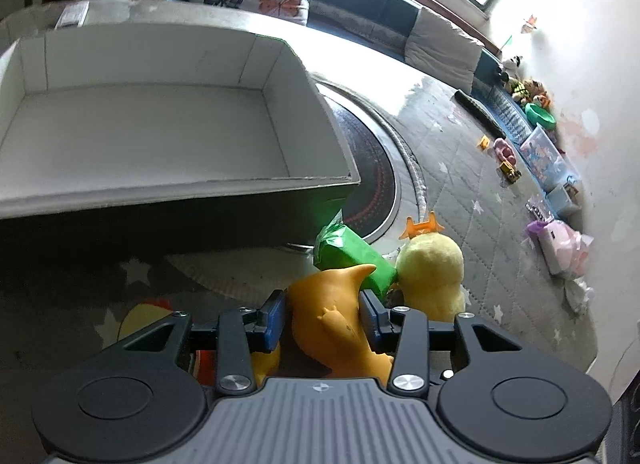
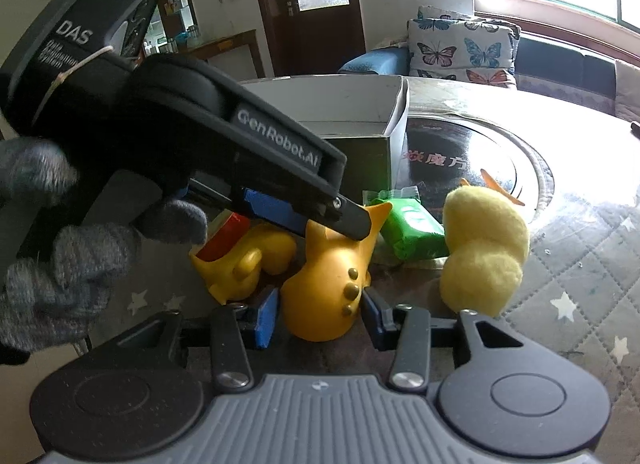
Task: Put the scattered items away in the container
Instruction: 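Lower the left gripper onto the orange duck toy and close on it, then lift the orange duck with the left gripper and release it into the box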
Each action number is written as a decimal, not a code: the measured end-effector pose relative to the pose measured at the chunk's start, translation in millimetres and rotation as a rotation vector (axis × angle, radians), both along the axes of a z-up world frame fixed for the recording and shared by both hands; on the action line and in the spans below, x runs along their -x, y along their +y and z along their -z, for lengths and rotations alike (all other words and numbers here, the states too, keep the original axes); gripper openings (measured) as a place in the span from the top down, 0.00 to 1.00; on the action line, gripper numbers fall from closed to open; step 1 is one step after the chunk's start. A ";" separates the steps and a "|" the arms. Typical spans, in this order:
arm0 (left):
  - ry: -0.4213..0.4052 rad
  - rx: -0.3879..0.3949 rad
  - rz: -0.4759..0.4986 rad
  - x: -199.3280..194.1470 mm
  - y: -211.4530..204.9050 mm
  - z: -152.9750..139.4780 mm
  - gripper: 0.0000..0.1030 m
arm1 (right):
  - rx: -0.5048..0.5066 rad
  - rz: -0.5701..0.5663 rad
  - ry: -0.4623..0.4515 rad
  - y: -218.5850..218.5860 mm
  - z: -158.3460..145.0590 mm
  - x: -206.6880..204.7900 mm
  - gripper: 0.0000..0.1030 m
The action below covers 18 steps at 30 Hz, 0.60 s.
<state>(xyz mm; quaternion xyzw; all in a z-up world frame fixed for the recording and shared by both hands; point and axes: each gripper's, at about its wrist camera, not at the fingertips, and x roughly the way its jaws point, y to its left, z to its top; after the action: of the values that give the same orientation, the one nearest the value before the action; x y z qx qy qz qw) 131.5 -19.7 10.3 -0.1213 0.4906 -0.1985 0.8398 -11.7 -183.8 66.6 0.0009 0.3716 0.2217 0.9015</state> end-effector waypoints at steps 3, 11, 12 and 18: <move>0.006 0.004 0.000 0.5 -2.1 0.8 0.57 | 0.013 -0.006 -0.002 -1.4 0.1 -0.6 0.58; 0.020 0.028 -0.009 -3.4 -5.3 5.6 0.58 | 0.029 -0.019 -0.007 -0.1 1.1 2.5 0.58; 0.017 0.031 -0.008 -2.9 -5.6 6.0 0.59 | 0.028 -0.018 -0.007 -0.1 1.2 2.8 0.58; -0.003 0.057 -0.021 7.0 -0.6 0.9 0.60 | 0.039 -0.030 -0.027 3.6 -3.9 8.7 0.58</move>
<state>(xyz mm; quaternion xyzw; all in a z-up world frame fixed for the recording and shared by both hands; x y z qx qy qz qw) 124.4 -20.3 9.4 -0.1501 0.4820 -0.2037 0.8388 -20.4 -180.2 70.5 -0.0251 0.3638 0.2281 0.9028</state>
